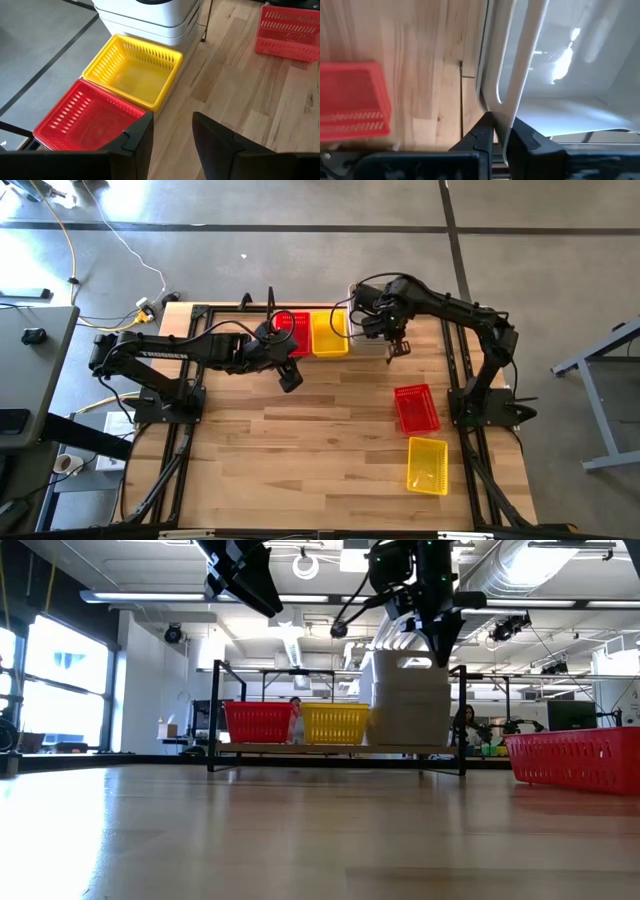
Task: Stack baskets on shelf by color
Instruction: Stack the gray bin on the gray bins on the shelf
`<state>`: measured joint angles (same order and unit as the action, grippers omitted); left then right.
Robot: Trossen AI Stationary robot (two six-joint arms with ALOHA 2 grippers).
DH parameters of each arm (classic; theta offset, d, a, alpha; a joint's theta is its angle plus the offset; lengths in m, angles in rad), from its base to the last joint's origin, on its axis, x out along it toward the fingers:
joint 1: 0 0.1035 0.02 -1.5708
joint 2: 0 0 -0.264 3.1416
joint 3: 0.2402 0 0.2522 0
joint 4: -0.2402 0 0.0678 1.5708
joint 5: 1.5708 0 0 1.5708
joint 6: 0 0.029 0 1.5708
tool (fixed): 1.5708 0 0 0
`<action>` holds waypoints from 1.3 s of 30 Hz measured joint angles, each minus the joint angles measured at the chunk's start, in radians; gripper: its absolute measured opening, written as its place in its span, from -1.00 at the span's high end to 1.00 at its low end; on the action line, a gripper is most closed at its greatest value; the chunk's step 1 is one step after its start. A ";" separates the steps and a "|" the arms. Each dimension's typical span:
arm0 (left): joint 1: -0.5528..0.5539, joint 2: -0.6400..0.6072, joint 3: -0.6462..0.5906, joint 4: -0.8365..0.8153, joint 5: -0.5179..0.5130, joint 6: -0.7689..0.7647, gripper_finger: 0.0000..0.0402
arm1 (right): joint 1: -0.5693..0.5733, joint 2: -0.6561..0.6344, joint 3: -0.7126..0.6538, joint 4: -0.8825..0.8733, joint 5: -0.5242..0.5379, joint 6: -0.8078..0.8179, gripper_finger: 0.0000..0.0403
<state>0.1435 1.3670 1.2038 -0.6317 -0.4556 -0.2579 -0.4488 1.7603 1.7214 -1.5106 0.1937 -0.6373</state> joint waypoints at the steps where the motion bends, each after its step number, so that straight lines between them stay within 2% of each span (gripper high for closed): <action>1: 0.000 0.000 0.000 0.000 0.000 0.000 0.37 | 0.000 0.000 0.000 0.003 -0.004 0.012 0.88; 34: 0.000 0.000 0.000 0.000 0.000 0.000 0.37 | 0.039 0.000 0.000 0.028 -0.008 0.120 0.88; 39: 0.000 0.000 0.000 0.000 0.000 0.000 0.37 | 0.049 0.000 0.000 0.026 -0.008 0.122 0.77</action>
<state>0.1433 1.3670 1.2041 -0.6319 -0.4553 -0.2577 -0.3997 1.7599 1.7210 -1.4845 0.1862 -0.5156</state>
